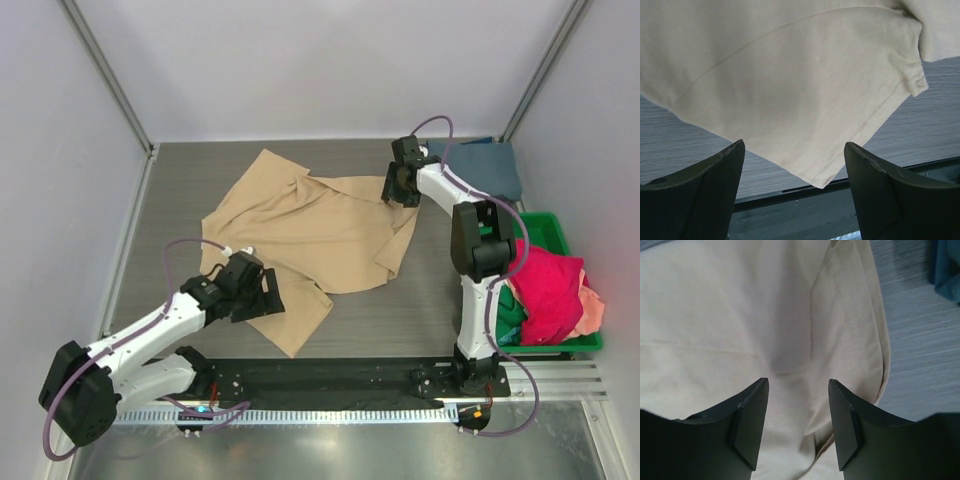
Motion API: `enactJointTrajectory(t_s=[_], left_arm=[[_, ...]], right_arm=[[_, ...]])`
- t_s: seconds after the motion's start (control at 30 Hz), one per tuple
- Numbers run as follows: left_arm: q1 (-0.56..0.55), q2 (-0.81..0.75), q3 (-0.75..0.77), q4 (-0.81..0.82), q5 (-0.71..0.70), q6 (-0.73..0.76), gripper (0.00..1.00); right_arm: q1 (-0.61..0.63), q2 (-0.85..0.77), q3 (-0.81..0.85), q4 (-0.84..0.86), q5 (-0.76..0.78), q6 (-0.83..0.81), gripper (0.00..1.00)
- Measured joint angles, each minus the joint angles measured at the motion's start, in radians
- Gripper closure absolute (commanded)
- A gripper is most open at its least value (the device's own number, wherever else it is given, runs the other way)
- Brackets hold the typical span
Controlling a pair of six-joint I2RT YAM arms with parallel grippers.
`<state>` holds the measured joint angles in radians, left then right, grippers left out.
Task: Fold and stack the t-shirts
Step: Flatten the tshirt out
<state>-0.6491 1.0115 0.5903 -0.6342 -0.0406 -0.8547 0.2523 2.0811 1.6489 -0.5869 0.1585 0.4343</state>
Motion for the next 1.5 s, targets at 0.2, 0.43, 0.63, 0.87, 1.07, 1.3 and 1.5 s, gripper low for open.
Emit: enactJointTrajectory(t_s=[0.2,0.43,0.63,0.87,1.07,1.3,1.5], left_arm=[[-0.025,0.016,-0.048,0.102,0.019,-0.033,0.2],[-0.037,0.072,-0.072,0.174,0.026,-0.036,0.23],[-0.042,0.083,-0.091,0.2,0.027,-0.036,0.25],[-0.043,0.089,-0.103,0.229,0.027,-0.037,0.32],[-0.045,0.093,-0.119,0.26,0.027,-0.048,0.49],[-0.049,0.126,-0.126,0.271,0.027,-0.055,1.0],[-0.05,0.111,-0.129,0.255,0.027,-0.058,1.0]], right_arm=[[-0.012,0.093,0.059,0.003,-0.001,-0.011,0.46],[-0.007,0.123,0.113,0.007,-0.009,-0.018,0.58],[-0.007,0.15,0.138,0.017,-0.021,-0.021,0.79],[-0.013,0.171,0.143,0.02,-0.029,-0.021,0.99],[-0.02,0.171,0.153,0.018,-0.03,-0.021,0.99],[-0.028,0.171,0.27,-0.019,-0.031,-0.025,0.99],[-0.045,0.198,0.453,-0.044,-0.052,-0.017,0.99]])
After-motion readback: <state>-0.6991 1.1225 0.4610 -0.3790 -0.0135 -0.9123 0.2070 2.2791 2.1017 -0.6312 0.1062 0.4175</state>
